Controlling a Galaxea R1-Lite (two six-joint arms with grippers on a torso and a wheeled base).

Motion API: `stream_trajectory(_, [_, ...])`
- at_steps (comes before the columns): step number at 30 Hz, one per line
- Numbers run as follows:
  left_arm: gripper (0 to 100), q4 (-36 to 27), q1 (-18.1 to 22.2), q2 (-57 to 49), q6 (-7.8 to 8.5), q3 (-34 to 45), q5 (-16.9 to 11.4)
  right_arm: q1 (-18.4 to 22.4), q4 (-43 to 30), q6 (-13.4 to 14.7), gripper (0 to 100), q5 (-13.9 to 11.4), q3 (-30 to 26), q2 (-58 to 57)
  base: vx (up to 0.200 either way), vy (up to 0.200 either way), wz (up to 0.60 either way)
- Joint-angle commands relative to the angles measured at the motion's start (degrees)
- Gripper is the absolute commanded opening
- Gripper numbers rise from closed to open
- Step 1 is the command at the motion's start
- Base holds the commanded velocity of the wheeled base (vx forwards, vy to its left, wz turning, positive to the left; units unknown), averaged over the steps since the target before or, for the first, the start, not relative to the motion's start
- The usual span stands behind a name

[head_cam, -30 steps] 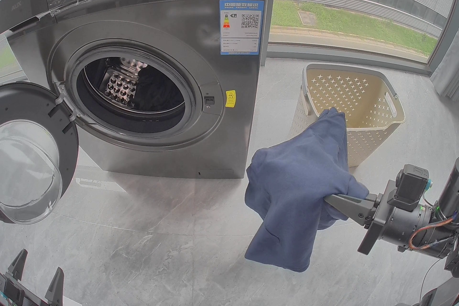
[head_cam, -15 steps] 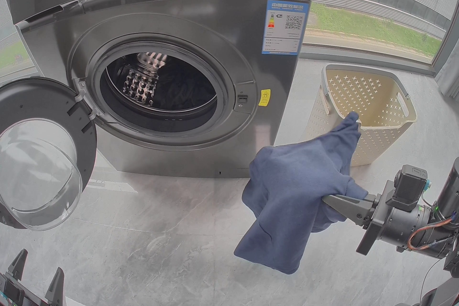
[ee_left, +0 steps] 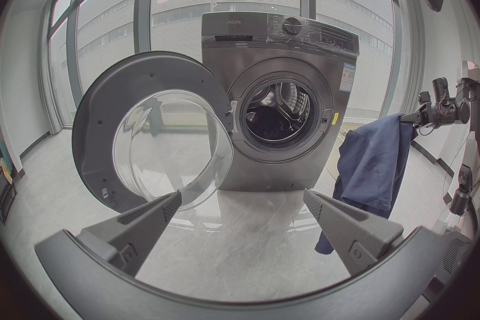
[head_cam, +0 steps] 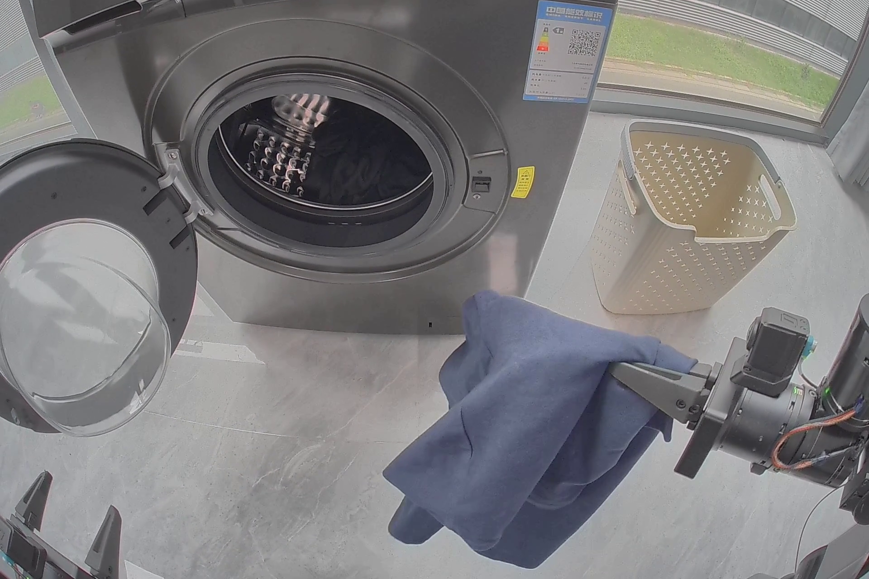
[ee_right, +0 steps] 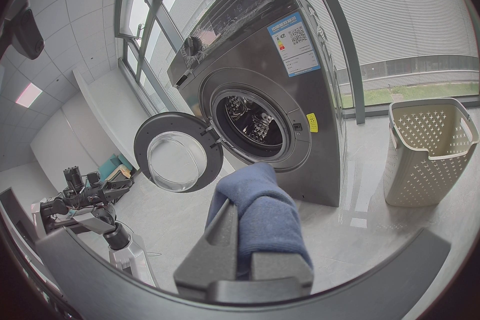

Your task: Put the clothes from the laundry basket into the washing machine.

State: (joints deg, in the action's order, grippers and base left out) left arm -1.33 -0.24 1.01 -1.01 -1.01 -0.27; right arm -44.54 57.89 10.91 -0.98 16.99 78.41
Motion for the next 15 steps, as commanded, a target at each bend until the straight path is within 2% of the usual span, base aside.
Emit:
stream_trajectory(1, [100,0.0,0.0,-0.8,-0.04,0.5,0.0,0.2,0.0,0.0,0,0.0,0.2,0.1,0.000,0.000,0.00])
stream_trajectory(4, [100,0.0,0.0,-0.8,-0.04,0.5,0.0,0.3,0.0,0.0,0,0.1,0.3,0.2,0.000,0.000,0.00])
stream_trajectory(15, [100,0.0,0.0,-0.8,-0.04,0.5,0.0,0.5,0.5,0.1,0,0.3,0.5,1.0,0.000,0.200,0.00])
